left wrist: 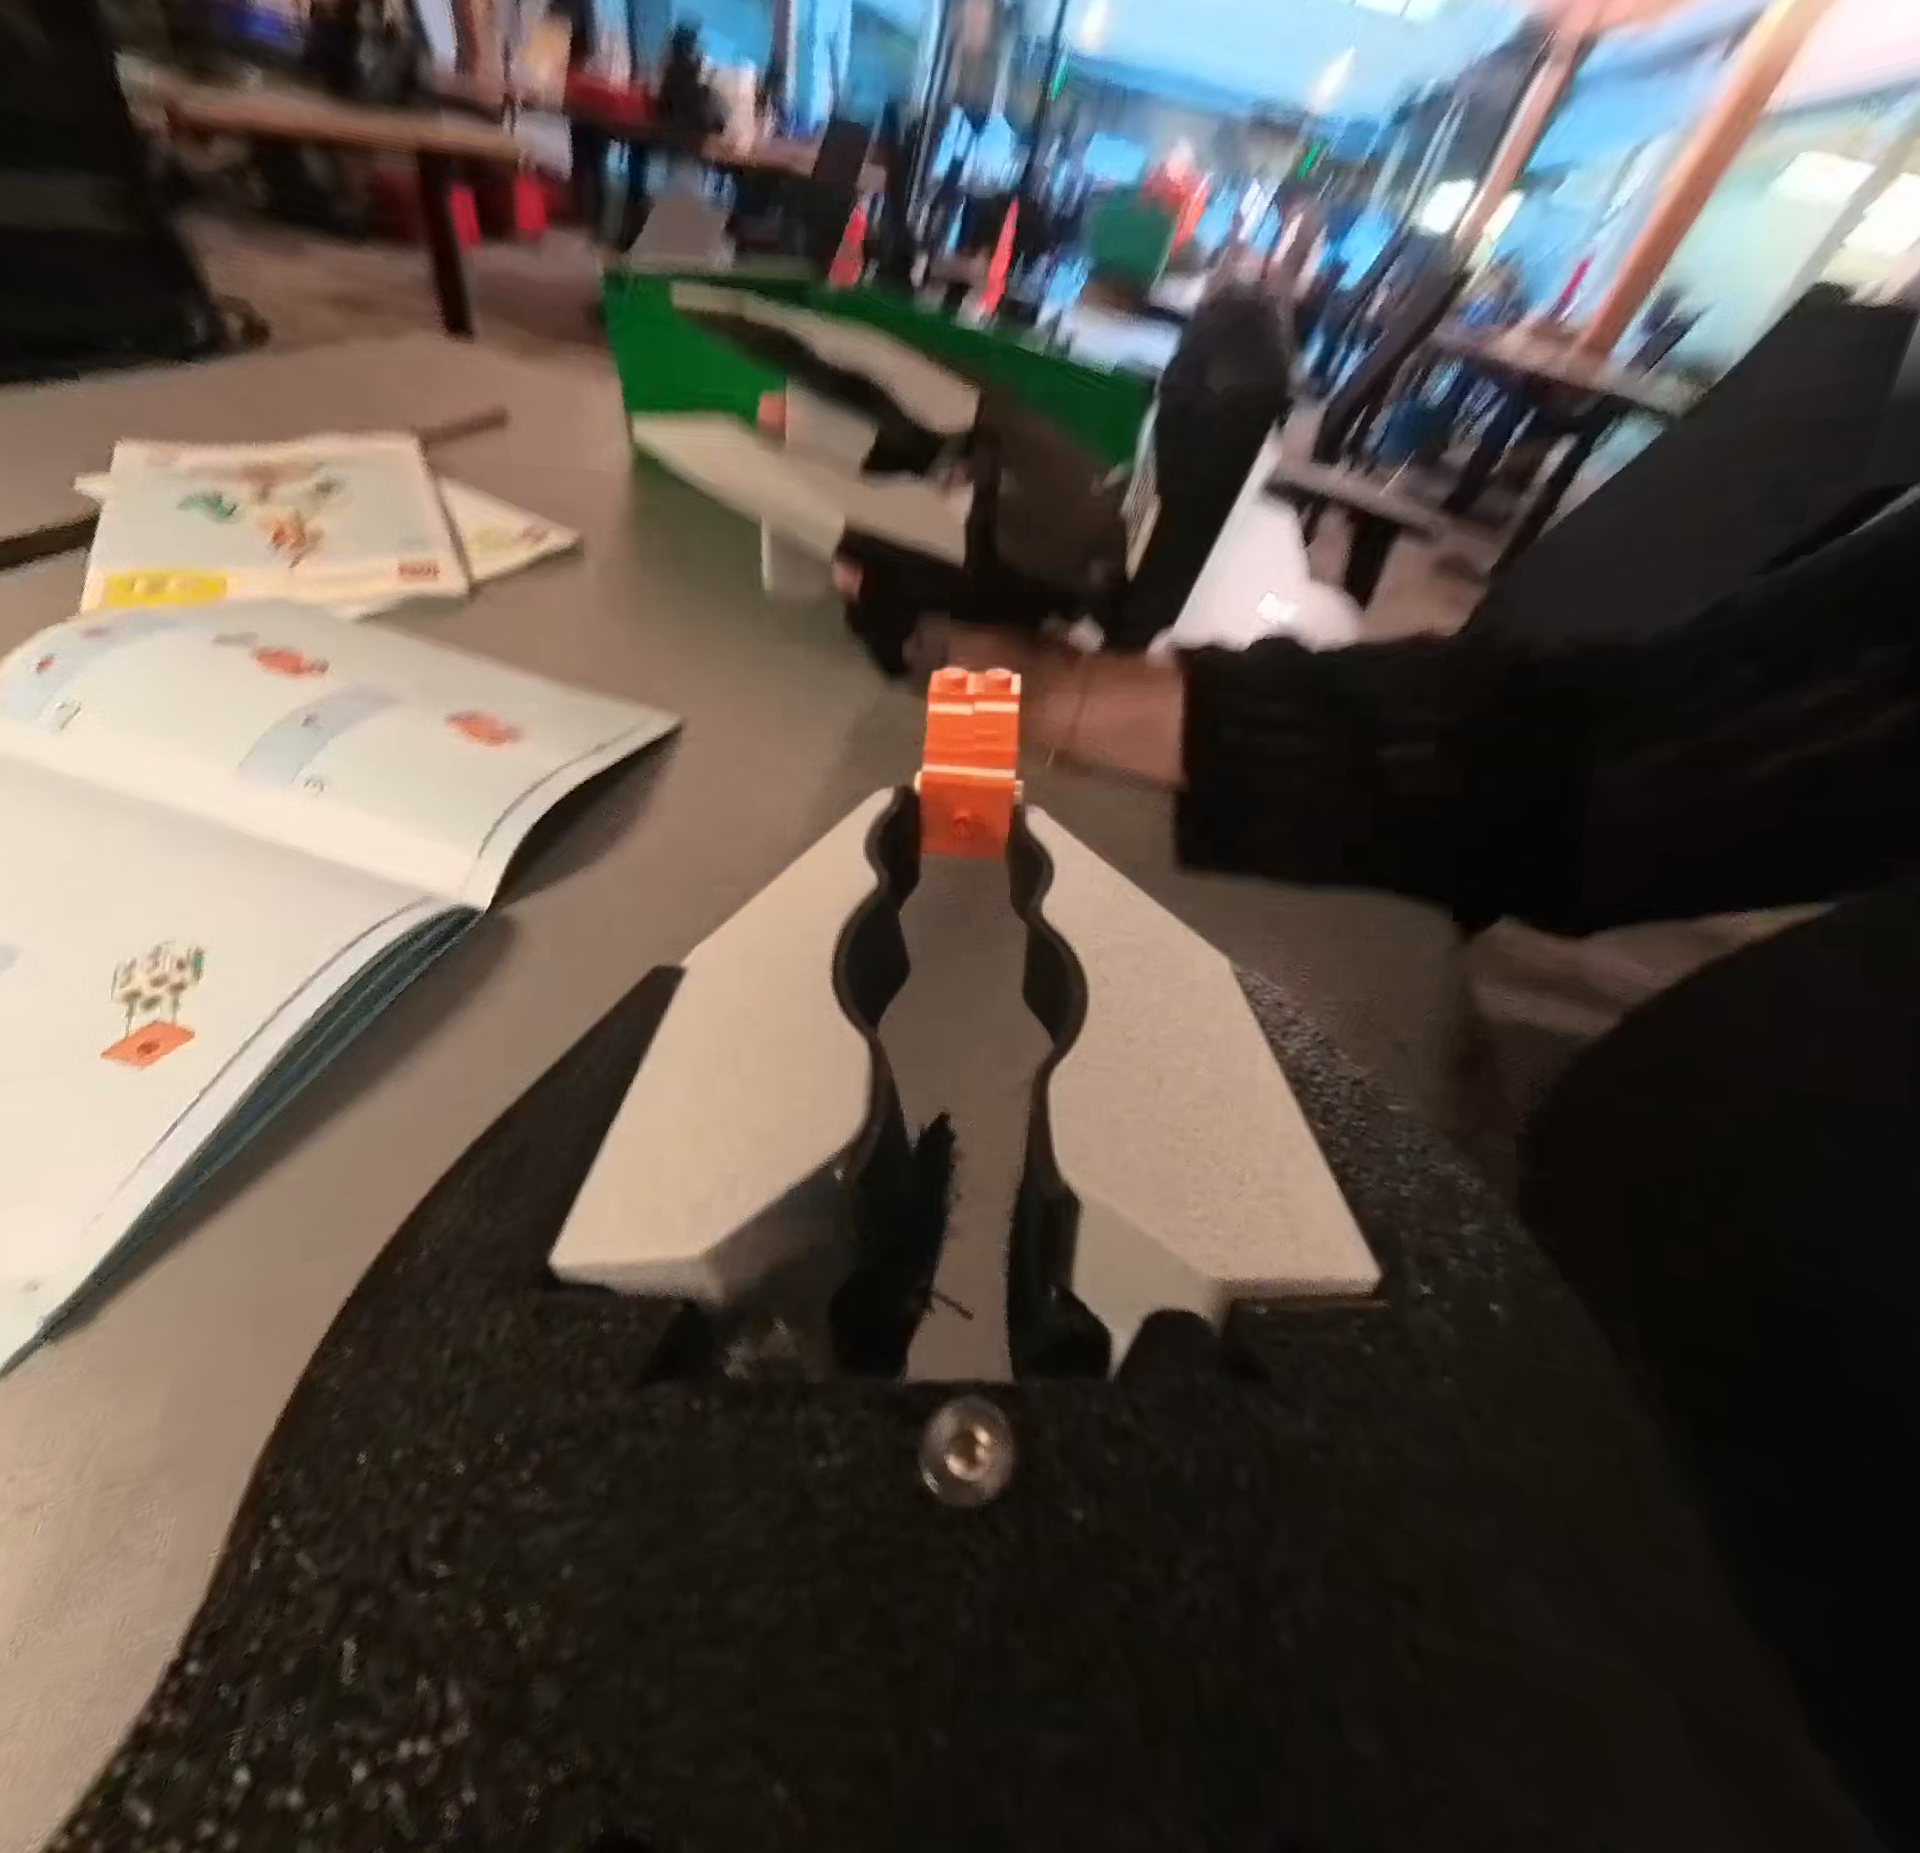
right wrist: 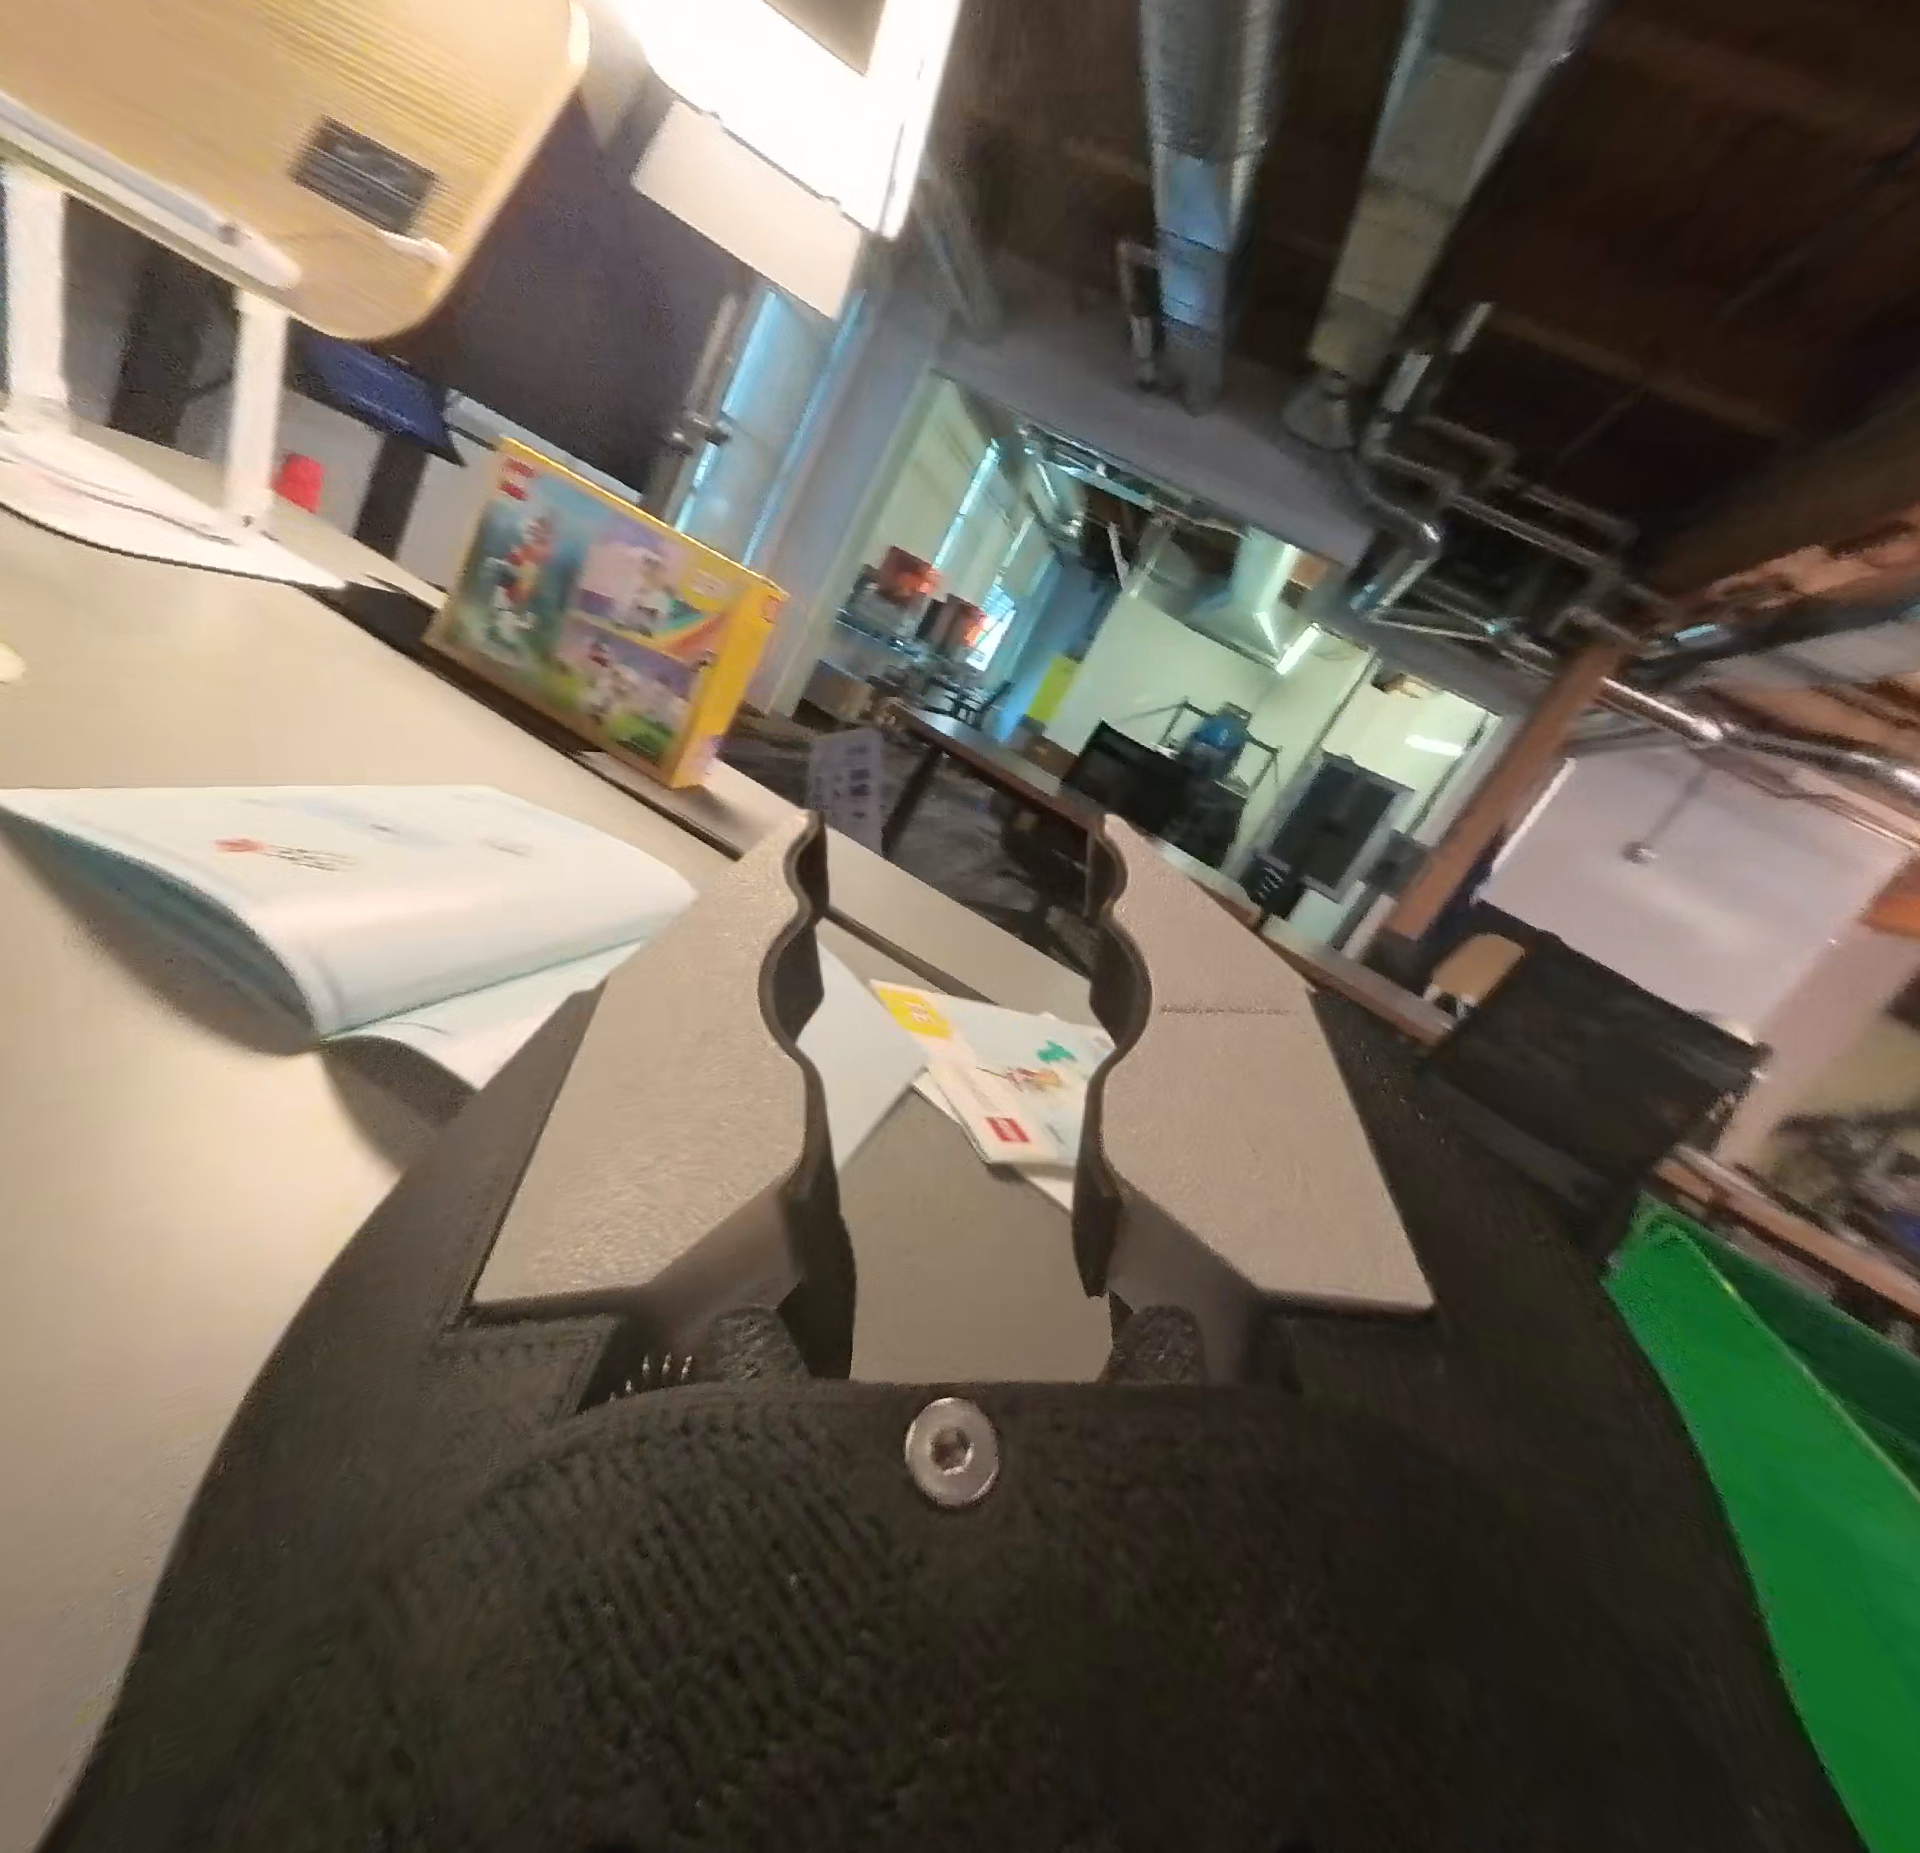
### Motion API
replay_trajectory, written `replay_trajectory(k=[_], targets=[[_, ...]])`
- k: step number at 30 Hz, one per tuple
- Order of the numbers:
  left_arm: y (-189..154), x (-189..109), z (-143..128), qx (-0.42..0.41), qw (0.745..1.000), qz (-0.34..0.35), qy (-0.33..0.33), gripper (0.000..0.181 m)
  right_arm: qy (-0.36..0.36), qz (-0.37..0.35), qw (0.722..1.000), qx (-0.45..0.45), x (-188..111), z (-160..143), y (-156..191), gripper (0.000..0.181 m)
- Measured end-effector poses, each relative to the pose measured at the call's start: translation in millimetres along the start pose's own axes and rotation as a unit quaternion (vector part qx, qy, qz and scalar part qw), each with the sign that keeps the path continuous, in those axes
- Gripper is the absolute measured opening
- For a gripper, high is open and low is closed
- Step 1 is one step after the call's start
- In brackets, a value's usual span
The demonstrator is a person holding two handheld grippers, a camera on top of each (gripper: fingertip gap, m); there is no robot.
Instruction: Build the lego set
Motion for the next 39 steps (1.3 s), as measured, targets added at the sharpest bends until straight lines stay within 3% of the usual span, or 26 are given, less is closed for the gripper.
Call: replay_trajectory(k=[4, 9, 35, 39], targets=[[14.4, 23.4, -42.7, 0.041, 0.989, 0.062, 0.131, 0.014, 0.031, -0.028, 0.999, 0.033, 5.7, -17.7, -20.2, 0.046], [32.4, 30.5, -66.3, 0.085, 0.967, 0.122, 0.207, 0.014, 0.044, -0.025, 0.998, 0.034, 6.8, -21.5, -18.4, 0.043], [34.7, 12.5, -86.4, 0.054, 0.947, 0.134, 0.288, 0.015, 0.043, 0.006, 0.999, 0.025, 6.6, -19.0, -4.1, 0.031], [34.9, 9.5, -87.2, 0.033, 0.948, 0.136, 0.287, 0.026, 0.042, 0.007, 0.999, 0.026, 6.3, -18.6, -4.0, 0.031]])
Point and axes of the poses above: each gripper's, where its closed fingertips meet, x out along the fingers, z out of its top, y = z × x across the jaws, the point moved 1 cm from there along -x, back along the fingers
